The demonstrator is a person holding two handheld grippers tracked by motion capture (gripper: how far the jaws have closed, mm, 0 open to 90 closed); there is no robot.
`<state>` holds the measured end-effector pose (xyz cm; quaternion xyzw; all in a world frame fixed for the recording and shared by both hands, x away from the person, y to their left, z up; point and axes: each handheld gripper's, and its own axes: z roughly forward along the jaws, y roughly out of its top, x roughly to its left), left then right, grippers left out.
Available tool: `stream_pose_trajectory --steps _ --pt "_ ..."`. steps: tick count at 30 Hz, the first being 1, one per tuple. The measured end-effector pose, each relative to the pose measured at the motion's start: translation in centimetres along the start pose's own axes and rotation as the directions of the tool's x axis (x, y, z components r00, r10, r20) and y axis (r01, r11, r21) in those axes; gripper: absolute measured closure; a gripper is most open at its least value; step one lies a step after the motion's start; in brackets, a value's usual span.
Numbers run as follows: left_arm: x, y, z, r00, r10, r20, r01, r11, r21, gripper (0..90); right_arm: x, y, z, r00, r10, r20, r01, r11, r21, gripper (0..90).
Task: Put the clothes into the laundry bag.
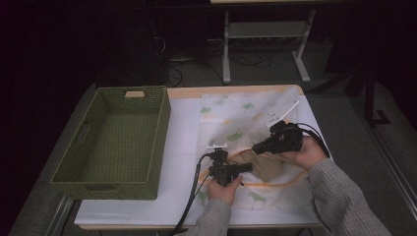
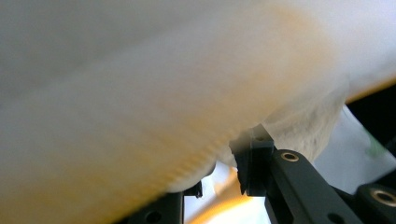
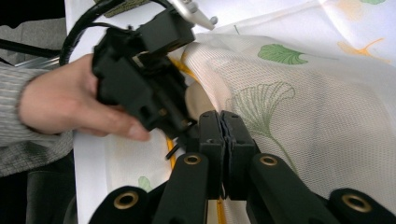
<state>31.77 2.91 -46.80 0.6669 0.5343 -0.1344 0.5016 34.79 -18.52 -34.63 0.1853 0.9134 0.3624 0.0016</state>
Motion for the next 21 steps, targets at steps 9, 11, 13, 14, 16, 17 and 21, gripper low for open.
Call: stream_pose_trajectory --steps 9,11,13,14,16,17,21 --pt "-0.8 -0.8 -1.1 0.9965 0.083 -0.011 -0.083 0.9961 0.030 70.7 -0.1 -0.2 0.0 0.9999 0.013 0.005 -0.013 1.000 0.008 87.2" --pt "-0.9 -1.2 -1.5 0.9949 0.100 -0.010 -0.100 0.9942 0.039 70.4 -0.1 -0.3 0.0 1.0000 0.009 0.004 -0.009 1.000 0.012 87.2" --pt "-1.0 -1.5 -2.0 0.9941 0.108 -0.006 -0.108 0.9933 0.042 70.0 0.1 -0.4 0.1 0.9999 0.010 0.007 -0.010 1.000 0.014 87.1" --pt "-1.0 -1.7 -2.2 0.9938 0.111 -0.007 -0.110 0.9928 0.046 69.8 0.2 -0.5 0.1 0.9999 0.008 0.010 -0.009 1.000 0.011 87.0" --pt "-0.9 -1.9 -2.7 0.9943 0.107 -0.004 -0.107 0.9934 0.043 69.3 0.2 -0.8 0.3 0.9999 0.014 0.009 -0.014 1.000 0.016 87.1" --pt "-0.8 -2.0 -2.9 0.9945 0.105 -0.006 -0.105 0.9937 0.041 69.2 0.2 -1.0 0.5 0.9999 0.014 0.006 -0.014 1.000 0.016 87.1" --pt "-0.5 -2.1 -3.7 0.9941 0.108 -0.007 -0.108 0.9935 0.037 69.3 0.5 -1.6 0.8 0.9999 0.016 -0.003 -0.016 1.000 0.021 87.2"
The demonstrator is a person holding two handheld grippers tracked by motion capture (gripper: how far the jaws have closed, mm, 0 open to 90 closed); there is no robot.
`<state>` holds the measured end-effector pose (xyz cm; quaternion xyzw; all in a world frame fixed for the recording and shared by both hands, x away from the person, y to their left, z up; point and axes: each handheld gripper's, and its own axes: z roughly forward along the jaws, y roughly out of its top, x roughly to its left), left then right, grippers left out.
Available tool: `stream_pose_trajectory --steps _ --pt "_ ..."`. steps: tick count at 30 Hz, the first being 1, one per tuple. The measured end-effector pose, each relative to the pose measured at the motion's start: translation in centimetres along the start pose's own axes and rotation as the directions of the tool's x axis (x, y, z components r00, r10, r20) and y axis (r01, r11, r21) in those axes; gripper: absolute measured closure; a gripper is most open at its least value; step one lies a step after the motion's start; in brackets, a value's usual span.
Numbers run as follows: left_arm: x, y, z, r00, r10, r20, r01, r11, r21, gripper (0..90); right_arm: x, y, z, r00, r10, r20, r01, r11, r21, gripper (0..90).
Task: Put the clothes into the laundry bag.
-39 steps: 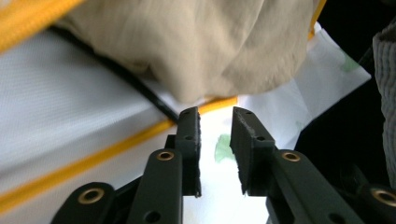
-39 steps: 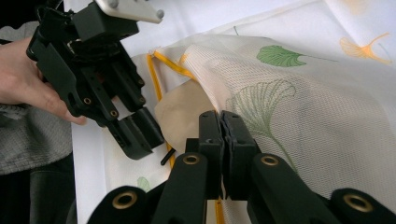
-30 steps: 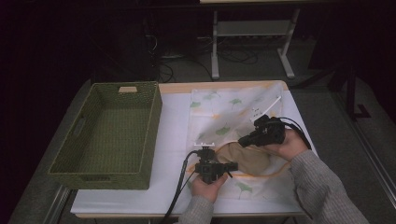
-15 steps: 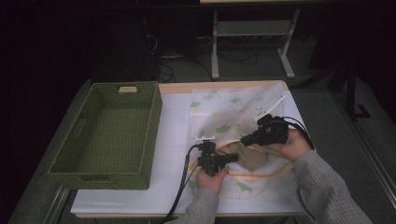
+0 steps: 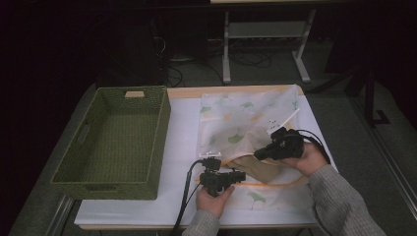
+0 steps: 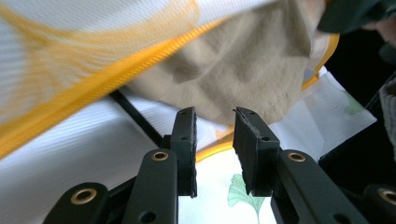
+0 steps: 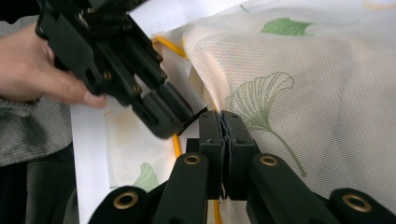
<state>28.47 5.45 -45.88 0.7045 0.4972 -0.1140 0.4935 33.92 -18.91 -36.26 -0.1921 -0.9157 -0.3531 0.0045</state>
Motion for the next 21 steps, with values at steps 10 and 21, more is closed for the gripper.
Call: stream_pose_trajectory --steps 10,21 --pt "-1.0 -0.2 1.5 0.9982 0.000 0.060 0.000 1.0000 -0.001 68.9 0.4 -1.2 -0.1 0.9998 0.016 -0.007 -0.016 1.000 0.006 87.2" --pt "-1.9 -0.9 0.1 0.9983 0.037 0.045 -0.037 0.9993 -0.002 68.8 0.8 -3.2 0.5 0.9989 0.041 -0.023 -0.040 0.999 0.034 87.2"
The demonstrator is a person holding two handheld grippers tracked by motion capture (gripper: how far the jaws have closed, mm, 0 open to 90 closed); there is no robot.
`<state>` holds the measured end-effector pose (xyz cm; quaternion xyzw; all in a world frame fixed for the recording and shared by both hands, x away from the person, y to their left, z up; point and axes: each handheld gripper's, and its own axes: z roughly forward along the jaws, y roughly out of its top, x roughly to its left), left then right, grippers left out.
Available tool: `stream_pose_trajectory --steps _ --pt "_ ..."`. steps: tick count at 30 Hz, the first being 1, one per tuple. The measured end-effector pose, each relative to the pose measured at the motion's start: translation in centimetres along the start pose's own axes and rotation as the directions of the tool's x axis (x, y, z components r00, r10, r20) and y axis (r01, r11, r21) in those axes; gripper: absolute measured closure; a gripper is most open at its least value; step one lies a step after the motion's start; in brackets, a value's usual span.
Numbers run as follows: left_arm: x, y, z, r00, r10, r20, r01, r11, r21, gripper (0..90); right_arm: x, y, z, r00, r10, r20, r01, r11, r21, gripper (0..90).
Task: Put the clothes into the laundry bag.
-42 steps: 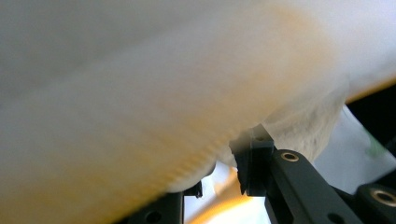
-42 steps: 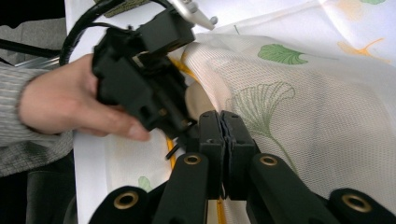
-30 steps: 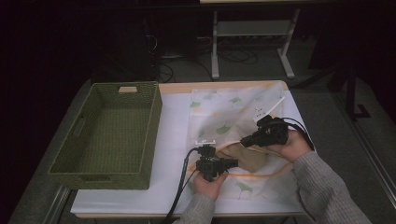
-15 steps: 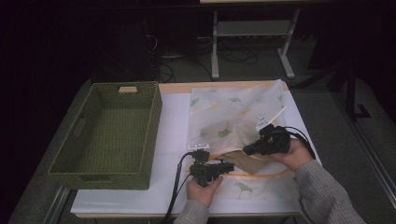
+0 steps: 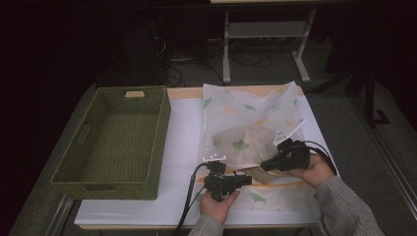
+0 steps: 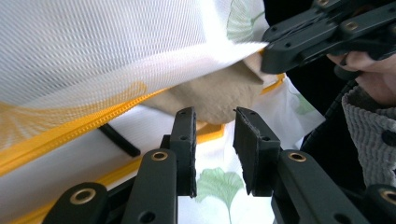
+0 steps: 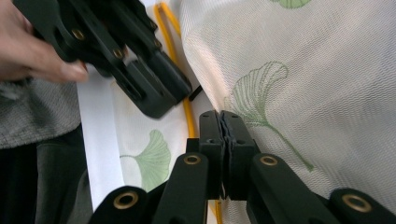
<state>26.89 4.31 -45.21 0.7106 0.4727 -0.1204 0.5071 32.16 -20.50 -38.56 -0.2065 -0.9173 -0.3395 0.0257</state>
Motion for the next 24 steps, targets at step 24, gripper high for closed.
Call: stream_pose_trajectory --steps 24 --pt "2.3 -0.7 -6.7 0.9935 0.025 -0.111 -0.029 0.9992 -0.029 60.5 -0.1 -2.0 1.1 0.9981 0.061 0.009 -0.061 0.998 -0.007 81.7"
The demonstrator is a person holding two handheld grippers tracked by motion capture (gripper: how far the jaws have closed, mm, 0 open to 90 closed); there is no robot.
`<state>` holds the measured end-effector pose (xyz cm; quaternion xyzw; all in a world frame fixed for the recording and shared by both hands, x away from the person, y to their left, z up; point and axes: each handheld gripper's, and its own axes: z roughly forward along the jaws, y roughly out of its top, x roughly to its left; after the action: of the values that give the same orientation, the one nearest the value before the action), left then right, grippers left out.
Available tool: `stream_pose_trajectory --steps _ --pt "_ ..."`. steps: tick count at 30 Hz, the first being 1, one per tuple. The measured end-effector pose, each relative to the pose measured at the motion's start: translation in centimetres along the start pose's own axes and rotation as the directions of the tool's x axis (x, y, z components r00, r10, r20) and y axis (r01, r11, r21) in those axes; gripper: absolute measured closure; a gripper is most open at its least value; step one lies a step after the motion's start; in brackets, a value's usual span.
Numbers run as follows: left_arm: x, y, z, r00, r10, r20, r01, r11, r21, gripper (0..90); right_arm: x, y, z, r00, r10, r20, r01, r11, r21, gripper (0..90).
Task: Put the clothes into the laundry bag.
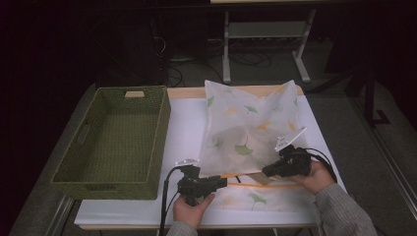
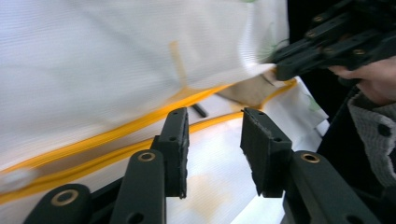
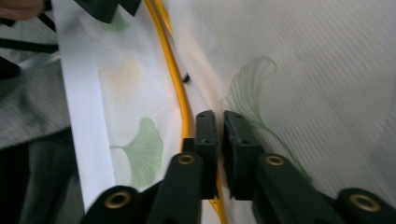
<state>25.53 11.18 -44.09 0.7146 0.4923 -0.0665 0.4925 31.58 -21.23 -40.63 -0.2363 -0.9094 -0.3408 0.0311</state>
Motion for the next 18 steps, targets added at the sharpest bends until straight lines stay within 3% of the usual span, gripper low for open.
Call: stream_pose_trajectory --steps 4,10,14,18 --pt "1.2 0.1 -1.0 0.9992 -0.032 -0.025 0.032 0.9994 -0.014 58.3 0.0 0.9 -0.3 0.9991 0.007 -0.042 -0.010 0.997 -0.072 76.7" --pt "1.7 0.2 -1.2 0.9988 -0.032 -0.036 0.031 0.9994 -0.016 58.5 0.4 3.8 0.9 0.9995 -0.032 0.006 0.032 0.997 -0.066 78.9" --pt "1.6 0.0 -1.0 0.9992 -0.016 -0.037 0.016 0.9997 -0.017 58.4 -0.4 4.6 2.8 0.9979 -0.015 0.062 0.015 1.000 -0.002 82.0" --pt "1.9 -0.1 -1.0 0.9989 -0.018 -0.043 0.018 0.9998 -0.011 57.8 -2.1 4.2 4.1 0.9905 0.045 0.130 -0.053 0.997 0.052 88.0"
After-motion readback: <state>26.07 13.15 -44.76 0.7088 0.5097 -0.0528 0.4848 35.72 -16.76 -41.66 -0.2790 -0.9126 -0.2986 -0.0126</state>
